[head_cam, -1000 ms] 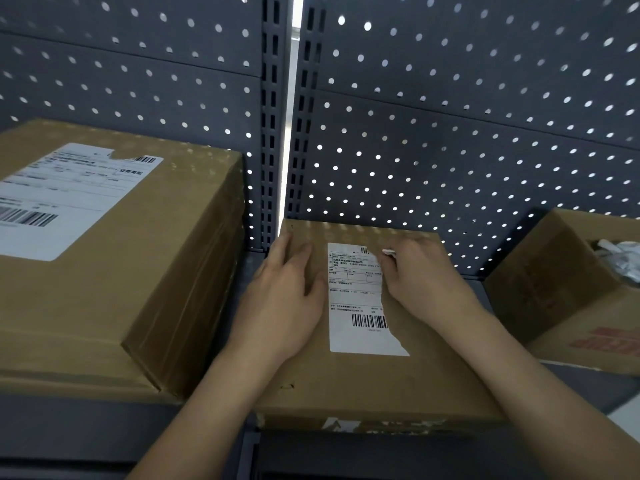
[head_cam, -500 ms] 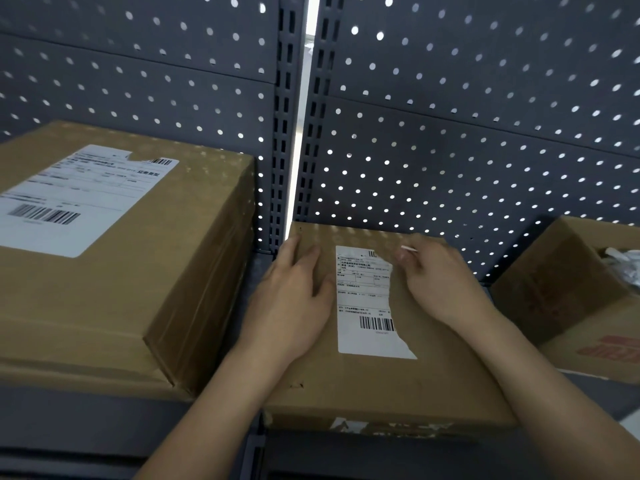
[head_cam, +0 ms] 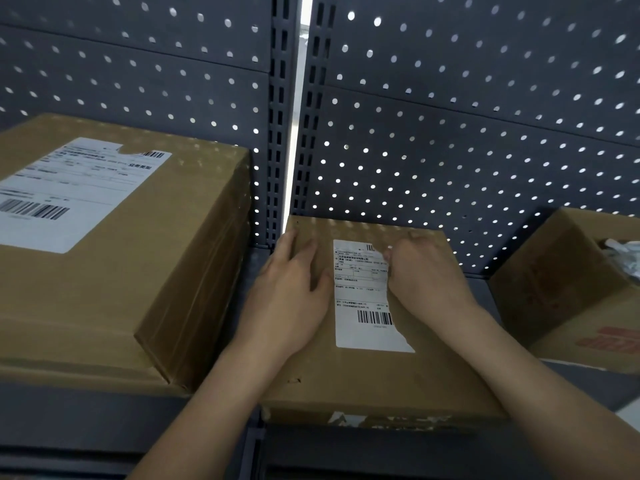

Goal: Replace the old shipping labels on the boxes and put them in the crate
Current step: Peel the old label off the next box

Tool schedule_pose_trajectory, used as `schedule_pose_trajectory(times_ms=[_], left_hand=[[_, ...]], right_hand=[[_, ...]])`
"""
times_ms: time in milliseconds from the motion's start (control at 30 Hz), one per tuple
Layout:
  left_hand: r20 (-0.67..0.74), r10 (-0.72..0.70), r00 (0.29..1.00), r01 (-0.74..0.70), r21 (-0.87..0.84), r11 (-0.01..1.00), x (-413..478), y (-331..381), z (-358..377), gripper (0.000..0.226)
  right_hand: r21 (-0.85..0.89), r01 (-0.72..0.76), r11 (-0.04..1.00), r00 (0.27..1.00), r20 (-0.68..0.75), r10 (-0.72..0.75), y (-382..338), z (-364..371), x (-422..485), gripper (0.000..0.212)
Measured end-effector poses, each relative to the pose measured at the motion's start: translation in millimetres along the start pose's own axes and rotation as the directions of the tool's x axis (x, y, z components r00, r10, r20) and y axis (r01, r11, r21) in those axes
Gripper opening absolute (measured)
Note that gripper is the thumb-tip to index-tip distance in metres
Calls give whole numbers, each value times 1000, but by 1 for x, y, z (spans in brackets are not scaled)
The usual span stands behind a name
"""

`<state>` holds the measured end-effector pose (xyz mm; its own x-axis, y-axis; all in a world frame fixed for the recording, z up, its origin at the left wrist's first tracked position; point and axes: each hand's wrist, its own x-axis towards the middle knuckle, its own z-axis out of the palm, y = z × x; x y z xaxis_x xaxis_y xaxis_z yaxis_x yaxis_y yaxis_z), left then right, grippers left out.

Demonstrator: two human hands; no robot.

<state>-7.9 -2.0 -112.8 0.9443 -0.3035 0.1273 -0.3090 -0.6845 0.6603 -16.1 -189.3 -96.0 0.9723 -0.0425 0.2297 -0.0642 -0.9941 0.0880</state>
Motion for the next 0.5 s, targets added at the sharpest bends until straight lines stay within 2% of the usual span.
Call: schedule_pose_trajectory(times_ms=[67,133,167,267,367,500], left_hand=[[-1,0,1000,0,-7,1000,0,0,0,58],[-2,1,1000,-1,-10,1000,0,0,0,58],[-2,1,1000,-1,-11,1000,-1,0,0,58],[-7,9,1000,-9,-20,1000,-1,-1,0,58],[-16,11,1000,-12,-25,1000,0,-2,1,57],[-24,12,1000,-12,-20,1000,0,-1,1,57]], right_hand=[[-23,6,1000,1000,-10,-7,2,-1,0,51],[29,11,1000,1000,2,-11,6,2,0,21],[71,10,997,1000,7,-10,8,3,-1,13],[234,-72,969,997,-5,76,12,-2,-5,24],[412,-136,901,986,-31,163,12,-6,-7,20],[413,-115,903,988,-49,149,14,-5,-9,14]])
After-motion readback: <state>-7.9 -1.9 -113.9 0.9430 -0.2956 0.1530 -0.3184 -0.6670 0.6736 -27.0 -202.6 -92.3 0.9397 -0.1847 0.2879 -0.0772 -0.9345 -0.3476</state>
